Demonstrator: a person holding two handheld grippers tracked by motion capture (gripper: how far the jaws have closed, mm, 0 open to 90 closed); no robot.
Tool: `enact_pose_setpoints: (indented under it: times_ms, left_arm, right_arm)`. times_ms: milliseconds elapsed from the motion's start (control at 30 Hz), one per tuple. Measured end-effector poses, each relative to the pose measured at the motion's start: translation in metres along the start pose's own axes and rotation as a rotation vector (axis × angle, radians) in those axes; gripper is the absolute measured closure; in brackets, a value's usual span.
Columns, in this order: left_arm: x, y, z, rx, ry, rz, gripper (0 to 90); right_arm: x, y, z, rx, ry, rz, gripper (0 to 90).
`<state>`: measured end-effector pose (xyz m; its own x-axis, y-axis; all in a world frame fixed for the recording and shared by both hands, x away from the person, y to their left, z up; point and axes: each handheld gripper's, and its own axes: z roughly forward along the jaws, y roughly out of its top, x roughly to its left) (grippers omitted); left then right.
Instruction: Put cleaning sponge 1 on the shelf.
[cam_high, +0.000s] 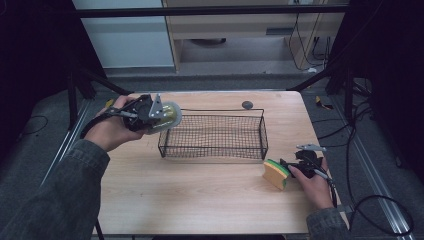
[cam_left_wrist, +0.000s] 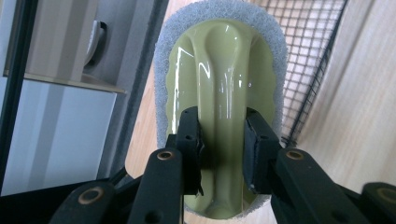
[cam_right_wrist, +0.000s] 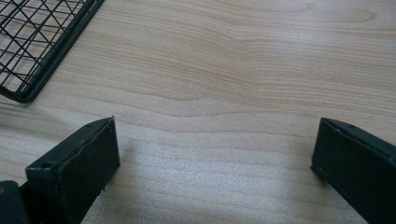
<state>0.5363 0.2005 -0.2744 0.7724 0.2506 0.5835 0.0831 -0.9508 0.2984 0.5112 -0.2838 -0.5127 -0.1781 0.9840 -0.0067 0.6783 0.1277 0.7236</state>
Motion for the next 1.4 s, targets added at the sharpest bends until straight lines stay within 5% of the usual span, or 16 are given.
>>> enact_pose_setpoints:
  times_ms: [233, 700, 900, 1400]
  left_arm:
    - [-0.002, 0.015, 0.017, 0.023, 0.007, 0.047, 70.9]
    - [0.003, 0.035, 0.038, -0.011, 0.023, 0.08, 70.8]
    - [-0.004, 0.039, 0.052, 0.026, 0.016, 0.126, 70.8]
    - [-0.003, 0.04, 0.091, 0.015, -0.043, 0.103, 70.8]
  right_arm:
    - [0.0, 0.0, 0.0, 0.0, 0.002, 0.0, 1.1]
    - [0.0, 0.0, 0.0, -0.001, 0.005, -0.007, 0.9]
    - [0.0, 0.0, 0.001, -0.001, 0.007, -0.005, 0.8]
    - [0.001, 0.002, 0.002, 0.0, 0.011, -0.008, 0.8]
